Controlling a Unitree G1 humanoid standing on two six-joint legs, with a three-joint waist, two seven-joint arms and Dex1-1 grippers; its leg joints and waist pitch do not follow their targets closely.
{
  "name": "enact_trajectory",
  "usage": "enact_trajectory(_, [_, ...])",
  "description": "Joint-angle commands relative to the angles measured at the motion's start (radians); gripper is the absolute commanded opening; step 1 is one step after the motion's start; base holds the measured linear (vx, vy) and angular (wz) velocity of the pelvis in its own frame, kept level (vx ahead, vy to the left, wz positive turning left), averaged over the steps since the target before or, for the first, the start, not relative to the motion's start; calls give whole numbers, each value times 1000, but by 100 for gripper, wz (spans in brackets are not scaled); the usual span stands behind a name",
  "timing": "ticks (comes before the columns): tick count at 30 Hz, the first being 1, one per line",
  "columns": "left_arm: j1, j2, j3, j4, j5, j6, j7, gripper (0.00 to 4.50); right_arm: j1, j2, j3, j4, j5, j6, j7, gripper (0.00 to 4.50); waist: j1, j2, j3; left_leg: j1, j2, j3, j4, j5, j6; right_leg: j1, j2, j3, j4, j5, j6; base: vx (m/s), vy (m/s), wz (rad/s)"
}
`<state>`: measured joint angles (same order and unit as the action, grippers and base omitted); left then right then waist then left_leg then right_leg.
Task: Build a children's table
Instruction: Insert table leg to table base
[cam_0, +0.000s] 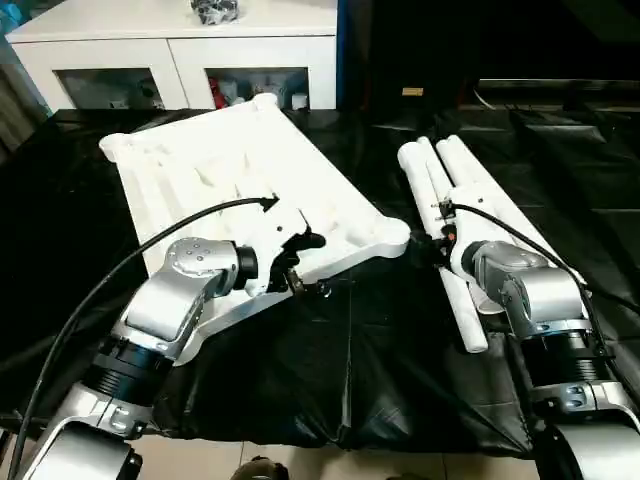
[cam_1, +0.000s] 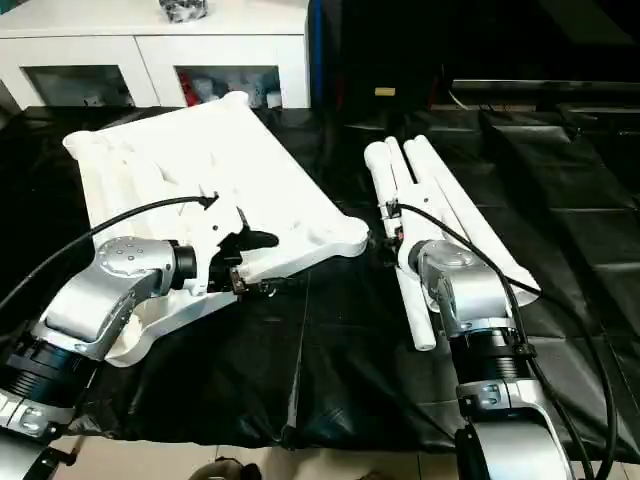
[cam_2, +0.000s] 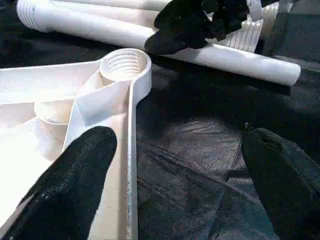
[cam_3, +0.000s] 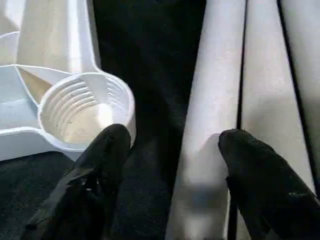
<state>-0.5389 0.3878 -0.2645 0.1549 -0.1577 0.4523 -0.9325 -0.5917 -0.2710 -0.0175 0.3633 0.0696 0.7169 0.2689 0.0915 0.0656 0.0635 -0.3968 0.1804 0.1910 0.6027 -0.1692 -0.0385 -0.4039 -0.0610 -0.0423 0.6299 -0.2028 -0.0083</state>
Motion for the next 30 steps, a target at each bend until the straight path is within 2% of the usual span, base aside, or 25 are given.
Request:
enact_trajectory(1, [7,12,-15,-22,12,4,-2,450,-11,-6,14,24,-10,22,-4,358,2,-18,-84,23,36,-19,-55,-88,3,52,-73,42,-67,-90,-201,0,0,0])
enact_trajectory(7, [11,15,-23,-40,8,16,-16,450,-2,-3,11,57,21,84,46,358,3,-20,-84,22,37,-19,-54,-88,10,54,-73,41,-67,-81,-207,0,0,0])
enact_trajectory(8, [11,16,-25,-40,10,17,-16,450,-3,-5,10,68,19,85,45,331,3,-21,-84,23,38,-19,-54,-89,8,53,-73,41,-66,-81,-208,0,0,0])
enact_trajectory(16, [10,16,-26,-42,14,17,-7,450,-15,-11,6,100,19,109,47,273,3,-24,-83,23,37,-19,-55,-92,2,53,-72,41,-67,-97,-202,0,0,0])
enact_trajectory(24, [10,20,-27,-25,39,-8,12,450,-26,-2,-32,137,44,120,45,209,3,-26,-86,24,38,-19,-55,-96,0,54,-73,41,-66,-81,-204,0,0,0])
enact_trajectory(25, [7,17,-23,-16,39,-10,17,450,-30,0,-45,148,53,121,44,190,3,-29,-85,24,38,-19,-56,-96,0,54,-73,41,-66,-82,-203,0,0,0])
enact_trajectory(26, [2,13,-17,-8,37,-4,23,450,-31,1,-48,155,53,118,43,190,4,-30,-86,25,38,-19,-55,-96,1,54,-73,41,-66,-84,-204,0,0,0])
enact_trajectory(30, [-11,0,7,16,30,6,48,450,-33,9,-72,179,65,108,37,163,4,-29,-85,26,37,-18,-56,-104,-2,52,-73,41,-68,-95,-207,0,0,0])
